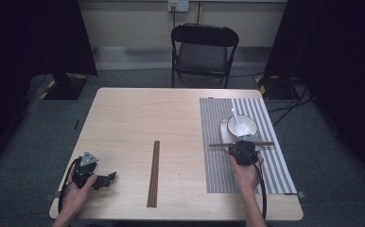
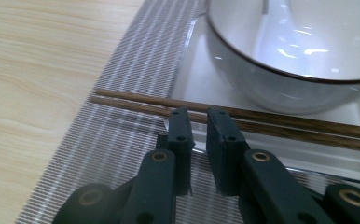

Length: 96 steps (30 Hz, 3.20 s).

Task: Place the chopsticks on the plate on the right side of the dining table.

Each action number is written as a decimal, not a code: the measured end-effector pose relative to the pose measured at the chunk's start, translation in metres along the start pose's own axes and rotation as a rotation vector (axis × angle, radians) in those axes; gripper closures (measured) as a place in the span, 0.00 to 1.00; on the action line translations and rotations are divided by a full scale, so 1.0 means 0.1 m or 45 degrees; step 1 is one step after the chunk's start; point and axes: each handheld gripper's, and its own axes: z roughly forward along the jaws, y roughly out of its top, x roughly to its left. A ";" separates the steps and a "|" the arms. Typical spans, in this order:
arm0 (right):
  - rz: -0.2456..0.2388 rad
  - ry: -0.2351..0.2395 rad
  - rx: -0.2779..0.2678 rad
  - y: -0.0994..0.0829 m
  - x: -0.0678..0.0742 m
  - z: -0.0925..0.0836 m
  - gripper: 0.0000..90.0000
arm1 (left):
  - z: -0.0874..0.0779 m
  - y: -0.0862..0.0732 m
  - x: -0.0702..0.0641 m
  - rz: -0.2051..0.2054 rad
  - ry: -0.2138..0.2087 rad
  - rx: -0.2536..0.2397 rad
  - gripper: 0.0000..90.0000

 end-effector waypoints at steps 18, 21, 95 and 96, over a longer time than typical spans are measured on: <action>0.061 -0.141 0.039 -0.12 -0.46 0.00 0.74 | 0.00 0.00 0.00 0.001 0.002 0.001 0.01; 0.074 -0.147 0.021 -0.12 -0.48 0.01 0.74 | 0.00 0.00 0.00 0.000 0.000 0.000 0.01; -0.023 0.098 -0.021 -0.07 0.04 -0.25 0.28 | 0.00 0.00 0.00 0.001 0.002 0.000 0.01; -0.030 0.103 -0.018 -0.08 0.07 -0.25 0.27 | 0.00 0.00 0.00 0.000 0.000 0.000 0.01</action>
